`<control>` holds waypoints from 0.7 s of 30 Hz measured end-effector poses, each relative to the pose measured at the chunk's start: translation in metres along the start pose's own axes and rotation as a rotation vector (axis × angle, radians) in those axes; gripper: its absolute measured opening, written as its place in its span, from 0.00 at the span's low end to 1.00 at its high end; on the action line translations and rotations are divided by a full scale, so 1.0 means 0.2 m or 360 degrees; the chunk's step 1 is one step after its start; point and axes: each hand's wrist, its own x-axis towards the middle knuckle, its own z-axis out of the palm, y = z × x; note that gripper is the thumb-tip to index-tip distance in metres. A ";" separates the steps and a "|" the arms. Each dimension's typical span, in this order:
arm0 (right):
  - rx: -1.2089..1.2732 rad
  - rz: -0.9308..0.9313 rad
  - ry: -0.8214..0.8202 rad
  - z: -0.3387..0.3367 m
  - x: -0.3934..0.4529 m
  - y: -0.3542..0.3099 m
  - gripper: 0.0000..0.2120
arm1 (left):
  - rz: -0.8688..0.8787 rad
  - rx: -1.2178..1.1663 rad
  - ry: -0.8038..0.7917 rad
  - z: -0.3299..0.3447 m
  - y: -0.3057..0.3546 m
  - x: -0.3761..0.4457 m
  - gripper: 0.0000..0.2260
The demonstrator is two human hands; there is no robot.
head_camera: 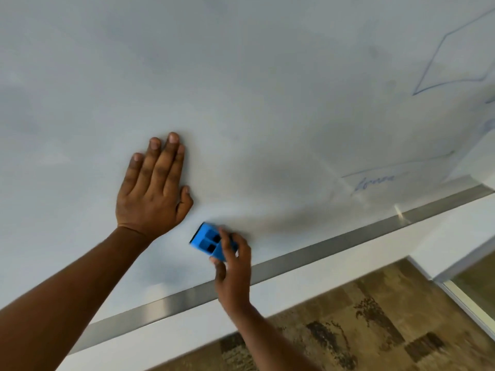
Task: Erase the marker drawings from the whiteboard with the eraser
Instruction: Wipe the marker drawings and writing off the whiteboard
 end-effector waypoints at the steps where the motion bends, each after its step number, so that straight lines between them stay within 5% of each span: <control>1: -0.0001 -0.0025 -0.0090 0.00 -0.03 -0.01 0.35 | 0.0017 -0.0043 -0.0018 -0.01 -0.01 0.00 0.34; 7: 0.0128 0.0253 0.0680 -0.40 0.44 0.21 0.28 | -0.0006 -0.0311 -0.0223 -0.14 -0.25 -0.17 0.33; 11: 0.0272 0.0393 0.0833 -0.36 0.48 0.23 0.32 | -0.0041 -0.0173 -0.0185 -0.17 -0.47 -0.27 0.32; 16: 0.0219 0.0243 0.0575 0.19 0.03 -0.04 0.31 | -0.0060 -0.0007 -0.0033 -0.12 -0.39 -0.25 0.32; 21: -0.0033 -0.0058 -0.0255 0.50 -0.41 -0.19 0.40 | -0.0025 -0.0109 -0.0041 -0.13 -0.42 -0.26 0.32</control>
